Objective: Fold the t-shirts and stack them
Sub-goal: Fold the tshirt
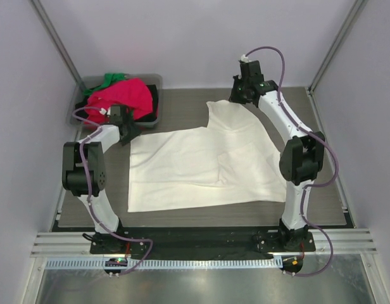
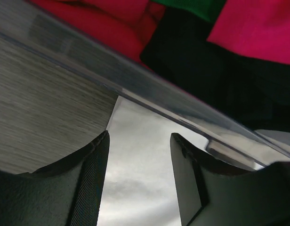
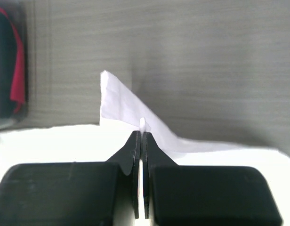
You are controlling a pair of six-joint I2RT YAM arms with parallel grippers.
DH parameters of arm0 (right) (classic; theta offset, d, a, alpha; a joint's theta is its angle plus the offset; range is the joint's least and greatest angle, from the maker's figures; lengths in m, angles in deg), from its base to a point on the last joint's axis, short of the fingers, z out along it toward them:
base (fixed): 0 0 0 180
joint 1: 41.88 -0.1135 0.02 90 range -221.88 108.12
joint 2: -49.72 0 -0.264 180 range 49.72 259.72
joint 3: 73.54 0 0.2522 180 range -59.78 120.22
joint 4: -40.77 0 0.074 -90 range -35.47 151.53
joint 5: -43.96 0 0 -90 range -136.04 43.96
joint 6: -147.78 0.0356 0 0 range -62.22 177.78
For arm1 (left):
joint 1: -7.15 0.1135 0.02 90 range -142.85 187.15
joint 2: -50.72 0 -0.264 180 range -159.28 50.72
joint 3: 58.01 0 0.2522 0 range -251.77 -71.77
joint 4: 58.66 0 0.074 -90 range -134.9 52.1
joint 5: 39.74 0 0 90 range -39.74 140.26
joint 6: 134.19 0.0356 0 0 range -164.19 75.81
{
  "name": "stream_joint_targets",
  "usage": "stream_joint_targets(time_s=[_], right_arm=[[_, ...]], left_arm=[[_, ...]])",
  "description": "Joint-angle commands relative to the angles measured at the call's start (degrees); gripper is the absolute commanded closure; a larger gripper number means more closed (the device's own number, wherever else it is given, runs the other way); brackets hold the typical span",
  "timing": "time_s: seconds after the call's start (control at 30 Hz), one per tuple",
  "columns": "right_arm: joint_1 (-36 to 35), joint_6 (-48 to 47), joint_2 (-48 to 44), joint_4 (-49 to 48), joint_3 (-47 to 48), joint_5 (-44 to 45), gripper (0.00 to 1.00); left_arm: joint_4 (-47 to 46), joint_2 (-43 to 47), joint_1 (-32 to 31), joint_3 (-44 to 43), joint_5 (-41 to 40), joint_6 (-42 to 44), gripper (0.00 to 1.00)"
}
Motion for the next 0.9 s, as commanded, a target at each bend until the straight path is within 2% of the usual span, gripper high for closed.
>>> stream_joint_targets(time_s=[0.0, 0.07, 0.2, 0.33, 0.37, 0.63, 0.73, 0.87], right_arm=[[0.2, 0.1, -7.3, -2.1, -4.4, -3.1, 0.99], [0.1, 0.7, -8.9, -2.8, -7.9, -4.0, 0.99], [0.1, 1.4, -14.1, -4.3, -13.2, -5.1, 0.99], [0.1, 1.9, -17.0, -5.2, -16.8, -5.7, 0.99], [0.1, 1.8, -17.4, -5.2, -17.5, -5.6, 0.99], [0.1, 3.5, -21.9, -5.2, -22.7, -8.0, 0.99], [0.0, 3.7, -24.7, -5.2, -26.8, -8.3, 0.99], [-0.1, 3.4, -30.4, -5.2, -33.9, -7.0, 0.99]], left_arm=[[-4.1, -2.6, 0.6, -3.1, -1.6, 1.3, 0.44], [-4.6, -4.7, 0.6, -3.9, -2.0, 1.5, 0.43], [-4.6, -7.7, 0.6, -5.9, -2.9, 1.7, 0.32], [-4.4, -10.2, 0.6, -8.6, -1.7, 0.7, 0.32], [-3.4, -11.2, 2.1, -9.5, -1.9, 0.2, 0.34], [4.9, -15.0, 2.4, -12.3, -2.9, -2.5, 0.48], [9.8, -16.2, 2.4, -13.9, -4.7, -3.4, 0.49], [14.3, -17.6, 2.4, -15.4, -6.1, -4.8, 0.58]])
